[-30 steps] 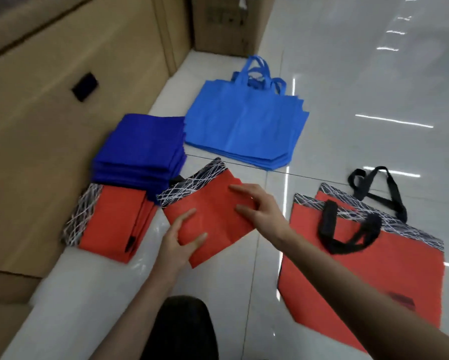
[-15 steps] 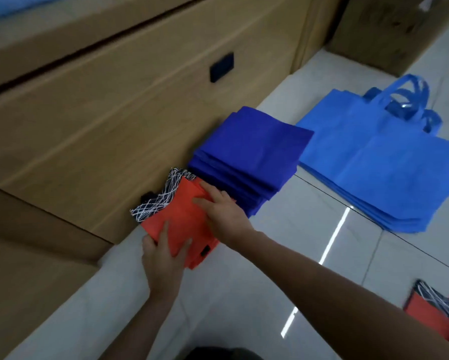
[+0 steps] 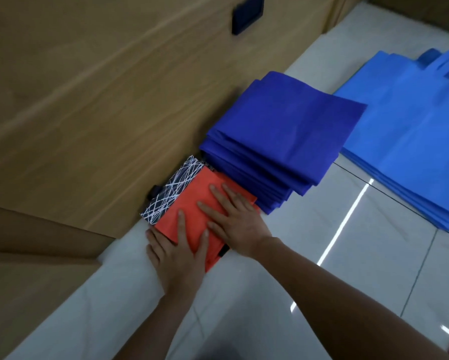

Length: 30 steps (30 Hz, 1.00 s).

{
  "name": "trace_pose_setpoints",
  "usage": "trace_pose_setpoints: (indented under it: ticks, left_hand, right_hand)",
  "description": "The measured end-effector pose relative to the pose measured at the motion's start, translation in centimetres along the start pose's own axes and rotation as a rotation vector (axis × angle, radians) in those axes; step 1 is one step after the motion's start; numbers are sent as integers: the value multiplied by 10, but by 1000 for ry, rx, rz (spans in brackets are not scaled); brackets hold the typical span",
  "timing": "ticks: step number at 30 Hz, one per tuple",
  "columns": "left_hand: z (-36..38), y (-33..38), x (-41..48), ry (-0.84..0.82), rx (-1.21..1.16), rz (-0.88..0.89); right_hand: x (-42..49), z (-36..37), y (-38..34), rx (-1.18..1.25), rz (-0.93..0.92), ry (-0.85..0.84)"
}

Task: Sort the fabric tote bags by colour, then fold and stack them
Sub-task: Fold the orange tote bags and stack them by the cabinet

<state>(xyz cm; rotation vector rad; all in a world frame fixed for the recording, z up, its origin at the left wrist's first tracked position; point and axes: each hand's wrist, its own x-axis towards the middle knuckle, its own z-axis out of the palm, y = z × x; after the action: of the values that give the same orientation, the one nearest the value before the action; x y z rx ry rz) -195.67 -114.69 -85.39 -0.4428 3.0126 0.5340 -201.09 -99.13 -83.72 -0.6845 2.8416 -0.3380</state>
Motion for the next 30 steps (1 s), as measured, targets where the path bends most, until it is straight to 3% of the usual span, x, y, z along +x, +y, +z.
trace_pose_setpoints:
  ticks: [5,9,11,14,16,18,26,30]
  left_hand:
    - [-14,4,-1,-66,-2,-20]
    - [-41,19,-7,-20,-68,-1]
    - [-58,29,-16,42,-40,98]
    - [-71,53,-41,77,17,387]
    - [-68,75,-64,-23,-14,529]
    - [-61,100,-89,-151,-135,542]
    - [-6,177,-200,-565,-233,888]
    - [19,180,-249,-790,-166,1103]
  right_hand:
    - [0,-25,-7,56,36,-110]
    - [-30,-51,-17,255,117,41]
    - [-60,-63,-23,328,136,119]
    - [-119,-73,-21,365,139,147]
    - [-168,-72,-14,345,163,127]
    - [-219,-68,-9,336,238,121]
    - [-401,-28,0,433,852,294]
    - [-478,17,-24,331,979,301]
